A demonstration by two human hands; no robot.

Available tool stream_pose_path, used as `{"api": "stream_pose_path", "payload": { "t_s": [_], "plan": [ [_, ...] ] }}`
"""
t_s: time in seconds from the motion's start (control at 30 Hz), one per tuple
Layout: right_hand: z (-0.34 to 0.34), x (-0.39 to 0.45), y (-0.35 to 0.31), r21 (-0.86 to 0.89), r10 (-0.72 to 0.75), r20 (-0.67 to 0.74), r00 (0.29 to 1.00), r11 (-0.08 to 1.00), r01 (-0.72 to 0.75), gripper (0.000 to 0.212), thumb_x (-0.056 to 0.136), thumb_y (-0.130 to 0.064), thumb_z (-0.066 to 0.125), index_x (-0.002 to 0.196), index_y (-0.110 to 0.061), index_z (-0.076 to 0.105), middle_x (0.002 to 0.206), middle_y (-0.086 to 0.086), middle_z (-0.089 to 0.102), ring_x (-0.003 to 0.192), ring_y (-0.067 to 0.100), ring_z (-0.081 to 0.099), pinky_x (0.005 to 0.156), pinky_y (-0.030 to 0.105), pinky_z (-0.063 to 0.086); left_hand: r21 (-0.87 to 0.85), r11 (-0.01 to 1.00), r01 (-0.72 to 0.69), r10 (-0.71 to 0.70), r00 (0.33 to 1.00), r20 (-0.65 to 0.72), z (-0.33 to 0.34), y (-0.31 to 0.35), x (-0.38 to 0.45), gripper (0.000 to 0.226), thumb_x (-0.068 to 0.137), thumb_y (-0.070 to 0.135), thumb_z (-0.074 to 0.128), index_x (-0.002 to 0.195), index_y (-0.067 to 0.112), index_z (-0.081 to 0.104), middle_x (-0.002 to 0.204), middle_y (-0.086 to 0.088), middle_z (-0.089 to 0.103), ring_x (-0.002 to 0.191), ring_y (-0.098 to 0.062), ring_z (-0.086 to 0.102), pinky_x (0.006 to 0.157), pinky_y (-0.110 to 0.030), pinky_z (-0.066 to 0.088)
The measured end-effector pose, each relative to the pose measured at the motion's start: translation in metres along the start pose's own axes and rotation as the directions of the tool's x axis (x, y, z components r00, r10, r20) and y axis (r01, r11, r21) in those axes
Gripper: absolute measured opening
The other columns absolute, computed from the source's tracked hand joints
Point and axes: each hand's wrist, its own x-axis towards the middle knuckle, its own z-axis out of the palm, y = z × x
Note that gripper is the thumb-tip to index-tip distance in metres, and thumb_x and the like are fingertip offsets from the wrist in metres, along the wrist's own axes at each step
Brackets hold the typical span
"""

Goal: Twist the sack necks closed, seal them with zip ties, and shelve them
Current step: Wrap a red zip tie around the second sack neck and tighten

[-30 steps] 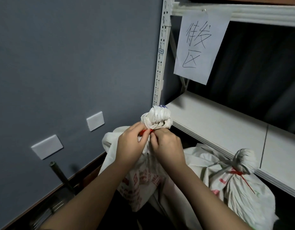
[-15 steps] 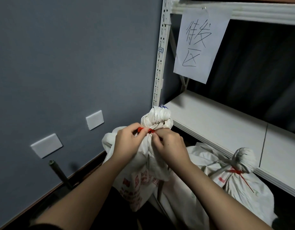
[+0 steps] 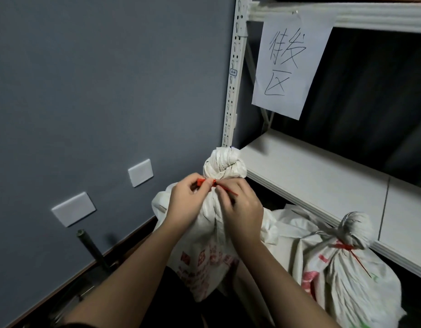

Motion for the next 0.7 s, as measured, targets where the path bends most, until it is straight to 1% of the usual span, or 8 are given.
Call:
{"api": "stream_pose_path", "payload": {
  "t_s": [0.07, 0.13, 0.2, 0.27, 0.33, 0.4, 0.57, 0.7],
  "plan": [
    [0.004, -0.001, -0.001, -0.053, -0.051, -0.038, 0.998, 0.997, 0.049, 0.01, 0.09, -0.022, 0.063, 0.095, -0.02, 0.071, 0.094, -0.009, 0.066, 0.085, 0.009, 0.062, 0.075, 0.022, 0.05, 0.053, 0.998, -0.014, 0.015, 1.0, -0.005, 0.001, -0.003, 0.001, 0.026, 0.09, 0.022, 0.062, 0.076, 0.001, 0.06, 0.068, -0.006, 0.059, 0.064, -0.003, 0.05, 0.064, -0.017, 0.041],
    [0.007, -0.002, 0.001, -0.091, -0.091, -0.062, 0.994, 0.992, 0.085, 0.008, 0.091, -0.02, 0.063, 0.093, -0.018, 0.07, 0.093, -0.007, 0.066, 0.083, 0.008, 0.062, 0.074, 0.017, 0.046, 0.13, 0.989, -0.066, 0.07, 0.997, -0.028, 0.003, -0.007, 0.0, 0.024, 0.09, 0.024, 0.062, 0.073, 0.007, 0.059, 0.073, -0.002, 0.059, 0.069, -0.001, 0.051, 0.067, -0.015, 0.04],
    [0.008, -0.001, 0.001, -0.079, -0.066, -0.082, 0.994, 0.995, 0.059, 0.008, 0.09, -0.018, 0.063, 0.092, -0.017, 0.07, 0.092, -0.008, 0.067, 0.081, 0.005, 0.061, 0.072, 0.014, 0.043, 0.201, 0.971, -0.127, 0.144, 0.987, -0.07, 0.004, -0.01, 0.0, 0.021, 0.088, 0.024, 0.064, 0.072, 0.011, 0.062, 0.085, 0.004, 0.063, 0.083, 0.002, 0.053, 0.074, -0.009, 0.038],
    [0.011, -0.001, 0.002, -0.098, -0.067, -0.091, 0.994, 0.994, 0.058, 0.01, 0.091, -0.018, 0.06, 0.092, -0.017, 0.07, 0.092, -0.008, 0.068, 0.082, 0.003, 0.06, 0.07, 0.012, 0.042, 0.236, 0.961, -0.145, 0.174, 0.979, -0.109, 0.005, -0.012, 0.0, 0.019, 0.087, 0.026, 0.065, 0.076, 0.011, 0.066, 0.088, 0.004, 0.066, 0.088, -0.002, 0.055, 0.076, -0.01, 0.04],
    [0.014, 0.0, 0.003, -0.119, -0.085, -0.09, 0.992, 0.99, 0.074, 0.014, 0.092, -0.019, 0.057, 0.091, -0.015, 0.069, 0.091, -0.007, 0.069, 0.083, 0.004, 0.059, 0.07, 0.013, 0.042, 0.234, 0.963, -0.131, 0.169, 0.974, -0.152, 0.007, -0.011, 0.0, 0.017, 0.087, 0.028, 0.066, 0.08, 0.013, 0.07, 0.086, 0.004, 0.068, 0.086, -0.004, 0.057, 0.076, -0.016, 0.044],
    [0.017, 0.002, 0.003, -0.1, -0.074, -0.084, 0.994, 0.993, 0.065, 0.017, 0.092, -0.02, 0.053, 0.09, -0.013, 0.068, 0.089, -0.005, 0.069, 0.082, 0.006, 0.058, 0.069, 0.015, 0.042, 0.227, 0.965, -0.13, 0.173, 0.968, -0.18, 0.009, -0.01, 0.001, 0.014, 0.087, 0.025, 0.066, 0.082, 0.013, 0.07, 0.088, 0.004, 0.067, 0.084, -0.002, 0.057, 0.077, -0.016, 0.044],
    [0.018, 0.003, 0.0, -0.024, -0.016, -0.064, 0.998, 1.0, 0.014, 0.021, 0.091, -0.024, 0.049, 0.088, -0.013, 0.067, 0.087, -0.004, 0.069, 0.078, 0.012, 0.064, 0.067, 0.021, 0.044, 0.277, 0.947, -0.163, 0.215, 0.962, -0.169, 0.006, -0.008, 0.0, 0.016, 0.089, 0.022, 0.064, 0.082, 0.008, 0.067, 0.083, 0.001, 0.064, 0.077, -0.007, 0.055, 0.073, -0.021, 0.044],
    [0.016, 0.002, -0.001, 0.003, -0.008, -0.056, 0.998, 1.0, 0.008, 0.02, 0.091, -0.025, 0.05, 0.087, -0.013, 0.066, 0.085, -0.006, 0.069, 0.077, 0.011, 0.064, 0.067, 0.02, 0.044, 0.195, 0.976, -0.1, 0.127, 0.983, -0.132, 0.002, -0.008, 0.002, 0.025, 0.088, 0.021, 0.065, 0.072, 0.002, 0.061, 0.068, -0.007, 0.061, 0.067, -0.013, 0.054, 0.066, -0.027, 0.043]
  ]
}}
